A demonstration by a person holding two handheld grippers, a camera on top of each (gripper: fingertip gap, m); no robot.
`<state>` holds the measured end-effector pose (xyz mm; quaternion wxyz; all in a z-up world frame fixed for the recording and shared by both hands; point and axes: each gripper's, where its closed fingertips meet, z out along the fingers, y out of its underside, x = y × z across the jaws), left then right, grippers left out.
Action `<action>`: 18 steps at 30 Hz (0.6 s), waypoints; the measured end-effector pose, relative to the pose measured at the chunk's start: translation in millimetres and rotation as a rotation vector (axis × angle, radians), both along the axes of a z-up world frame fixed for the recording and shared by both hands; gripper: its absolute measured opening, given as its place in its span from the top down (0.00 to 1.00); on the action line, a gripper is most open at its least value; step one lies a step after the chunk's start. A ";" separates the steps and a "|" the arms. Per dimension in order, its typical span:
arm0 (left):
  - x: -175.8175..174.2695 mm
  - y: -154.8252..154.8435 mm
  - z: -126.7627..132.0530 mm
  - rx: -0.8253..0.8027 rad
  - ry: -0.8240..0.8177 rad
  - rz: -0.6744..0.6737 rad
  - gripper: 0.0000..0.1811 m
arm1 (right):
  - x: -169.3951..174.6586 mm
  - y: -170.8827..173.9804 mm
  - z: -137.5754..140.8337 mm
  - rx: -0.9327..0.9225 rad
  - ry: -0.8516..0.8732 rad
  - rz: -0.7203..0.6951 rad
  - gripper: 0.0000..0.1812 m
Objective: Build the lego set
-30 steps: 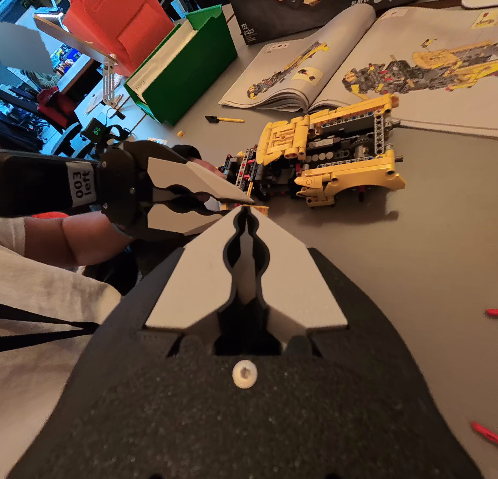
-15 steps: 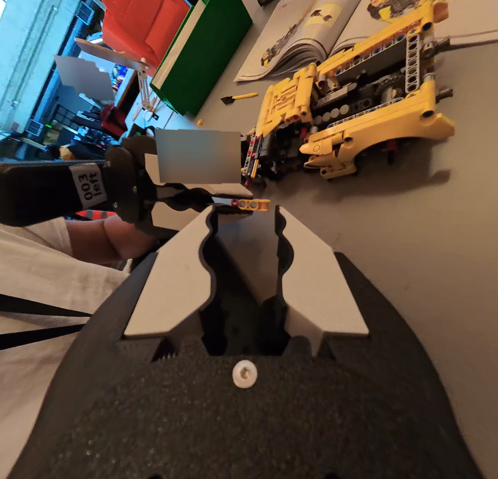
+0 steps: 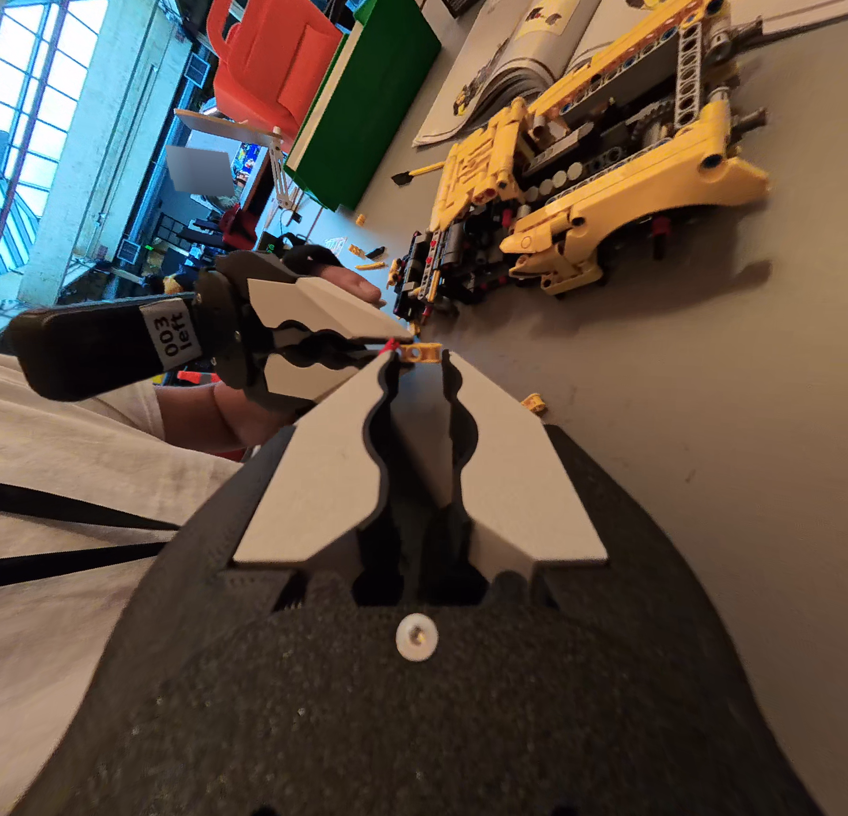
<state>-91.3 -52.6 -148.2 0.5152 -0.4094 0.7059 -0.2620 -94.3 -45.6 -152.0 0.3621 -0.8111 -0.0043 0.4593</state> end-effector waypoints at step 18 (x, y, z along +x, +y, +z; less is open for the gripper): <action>-28.4 -4.8 -59.6 -0.247 0.272 0.014 0.96 | 60.3 -11.3 -57.0 0.186 -0.709 0.048 0.87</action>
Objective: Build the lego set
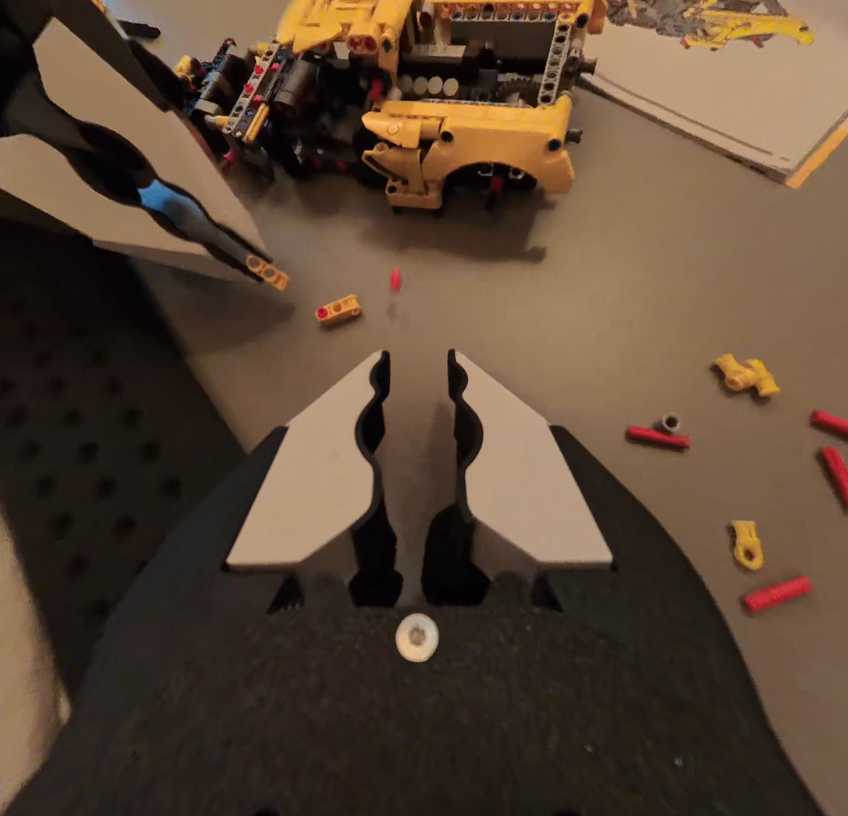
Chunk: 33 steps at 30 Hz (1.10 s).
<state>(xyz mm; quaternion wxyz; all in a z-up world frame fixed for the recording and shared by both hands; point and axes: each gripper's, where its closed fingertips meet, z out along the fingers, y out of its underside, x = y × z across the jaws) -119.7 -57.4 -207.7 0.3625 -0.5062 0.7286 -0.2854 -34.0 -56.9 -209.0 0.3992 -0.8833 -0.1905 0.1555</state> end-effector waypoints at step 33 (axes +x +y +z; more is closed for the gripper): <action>0.6 -8.8 18.1 0.047 -0.127 0.006 0.87 | -21.1 -53.4 -24.4 -0.272 -0.220 0.022 0.91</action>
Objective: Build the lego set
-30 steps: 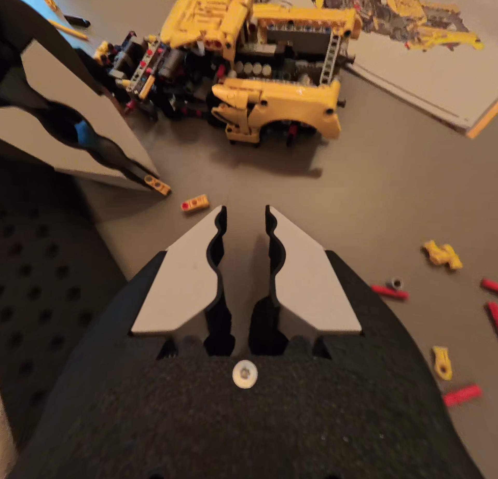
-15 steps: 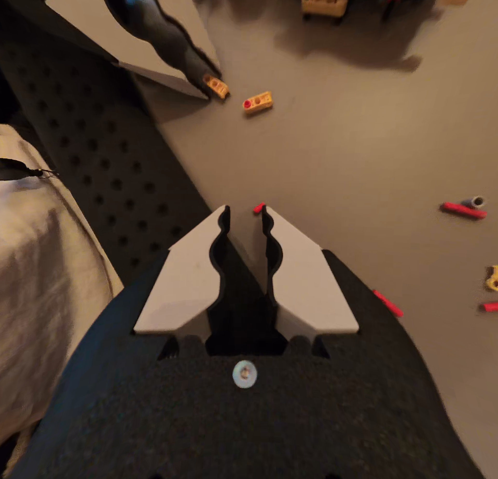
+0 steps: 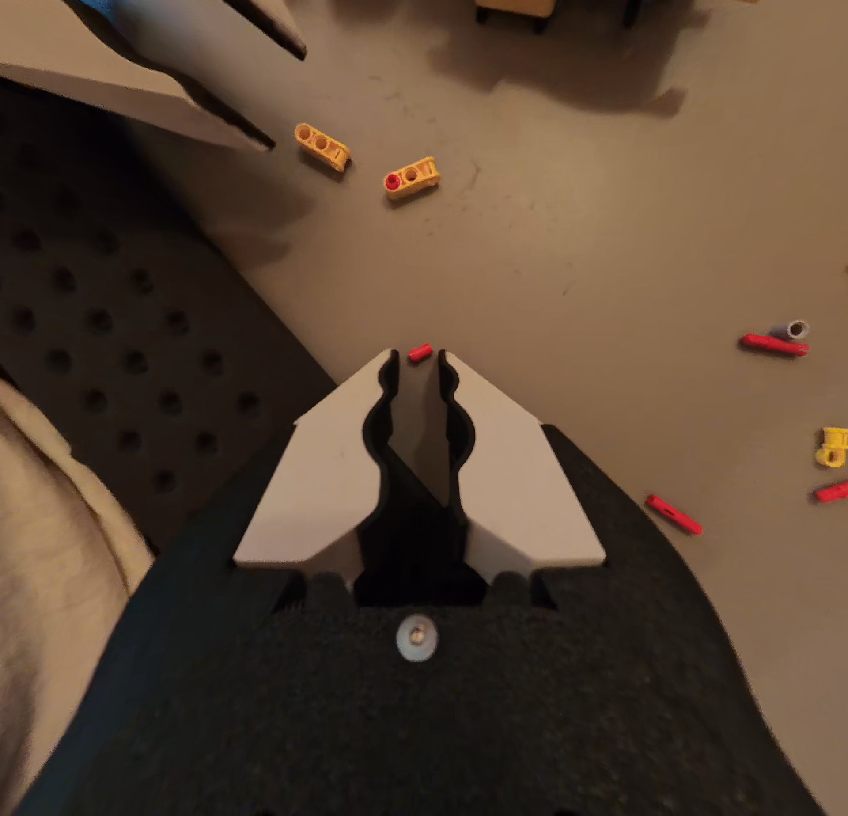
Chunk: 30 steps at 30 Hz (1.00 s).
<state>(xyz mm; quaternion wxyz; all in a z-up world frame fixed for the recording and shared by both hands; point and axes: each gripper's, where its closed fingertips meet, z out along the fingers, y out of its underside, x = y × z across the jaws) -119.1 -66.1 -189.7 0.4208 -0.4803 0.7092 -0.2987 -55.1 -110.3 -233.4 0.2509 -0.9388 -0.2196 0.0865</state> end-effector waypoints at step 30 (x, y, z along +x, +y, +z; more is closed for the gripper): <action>4.0 -5.6 30.1 0.790 -0.210 -0.011 0.98 | -74.0 31.0 73.5 -0.042 0.467 0.495 0.98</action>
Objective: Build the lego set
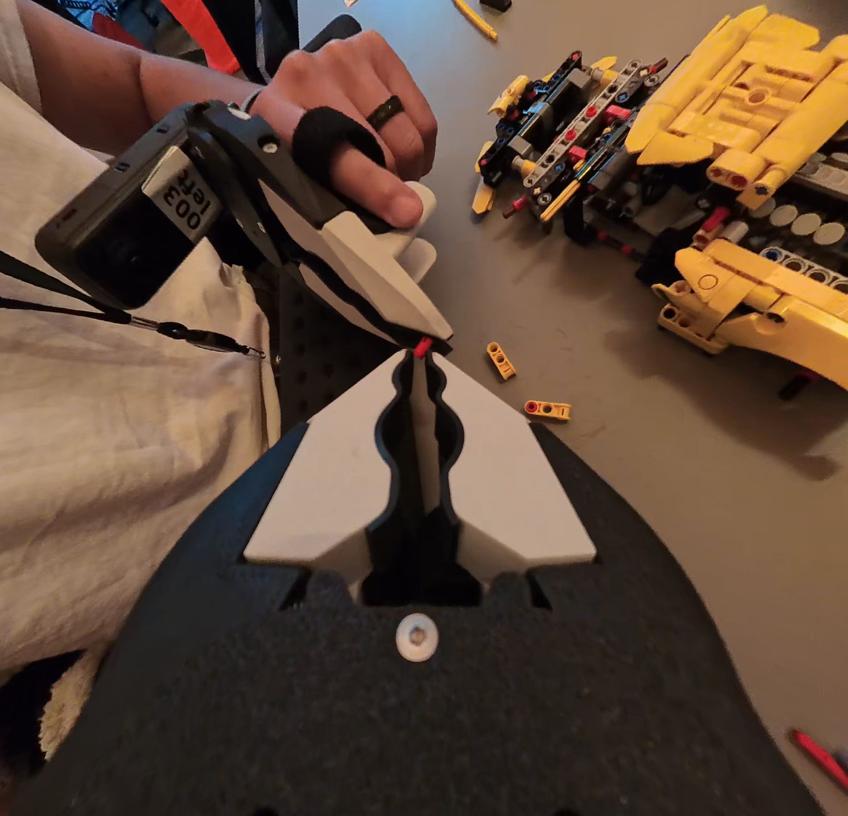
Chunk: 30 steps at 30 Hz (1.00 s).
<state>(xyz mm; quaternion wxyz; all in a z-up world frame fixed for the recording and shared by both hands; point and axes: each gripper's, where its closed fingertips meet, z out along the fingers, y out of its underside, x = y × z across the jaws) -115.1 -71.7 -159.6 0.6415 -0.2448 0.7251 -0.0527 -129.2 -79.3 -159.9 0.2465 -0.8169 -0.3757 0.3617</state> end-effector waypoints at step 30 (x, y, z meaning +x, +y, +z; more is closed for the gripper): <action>-0.2 29.6 7.0 -0.409 -0.011 0.140 0.99 | 6.1 39.6 16.4 0.408 0.103 -0.405 0.93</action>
